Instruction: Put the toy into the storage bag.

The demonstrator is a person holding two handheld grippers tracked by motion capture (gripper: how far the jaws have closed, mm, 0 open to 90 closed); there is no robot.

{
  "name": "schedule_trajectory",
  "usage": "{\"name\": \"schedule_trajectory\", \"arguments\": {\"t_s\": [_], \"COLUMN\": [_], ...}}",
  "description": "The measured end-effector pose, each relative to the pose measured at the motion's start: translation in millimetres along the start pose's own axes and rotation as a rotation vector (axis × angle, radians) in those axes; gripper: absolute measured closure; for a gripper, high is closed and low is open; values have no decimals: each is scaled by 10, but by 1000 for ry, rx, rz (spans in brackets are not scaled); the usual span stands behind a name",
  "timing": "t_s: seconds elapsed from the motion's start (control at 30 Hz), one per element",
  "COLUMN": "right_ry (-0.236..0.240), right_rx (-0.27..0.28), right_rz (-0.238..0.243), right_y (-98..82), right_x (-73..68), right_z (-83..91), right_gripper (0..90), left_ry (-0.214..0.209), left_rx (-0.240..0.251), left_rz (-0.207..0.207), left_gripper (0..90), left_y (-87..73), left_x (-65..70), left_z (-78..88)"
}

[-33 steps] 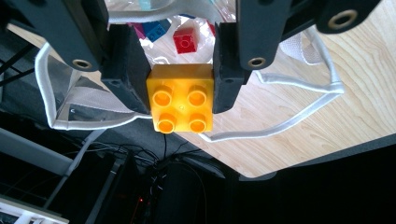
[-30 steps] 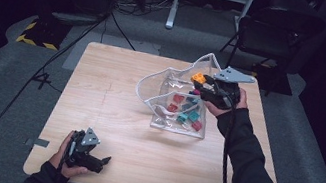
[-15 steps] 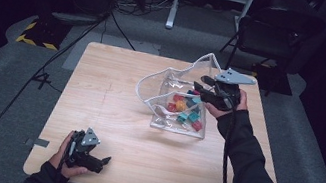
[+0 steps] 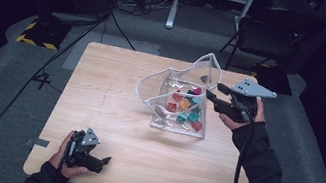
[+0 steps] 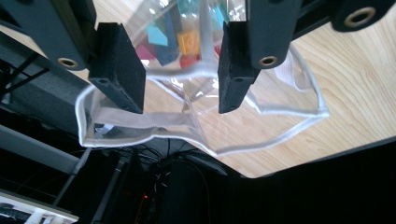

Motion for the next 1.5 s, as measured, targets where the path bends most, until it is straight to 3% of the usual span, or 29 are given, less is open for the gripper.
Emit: {"name": "schedule_trajectory", "arguments": {"t_s": [0.3, 0.8, 1.5], "right_ry": [1, 12, 53], "right_rx": [-4, -53, -177], "right_rz": [-14, 3, -17], "right_y": [-217, -556, -1384], "right_x": [39, -43, -158], "right_z": [191, 348, 346], "right_gripper": [506, 486, 417], "left_ry": [0, 0, 0], "left_rx": [0, 2, 2], "left_rz": [0, 0, -1], "left_gripper": [5, 5, 5], "left_y": [0, 1, 1], "left_x": [0, 0, 0], "left_z": [0, -2, -2]}}
Point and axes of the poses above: each handheld gripper's, and its own axes: z roughly backward along the jaws, y roughly out of its top, x roughly to its right, the point moved 3 cm from there along -z, roughly forward along the jaws, and after that the axes turned 4 degrees about y, right-handed, at the moved point
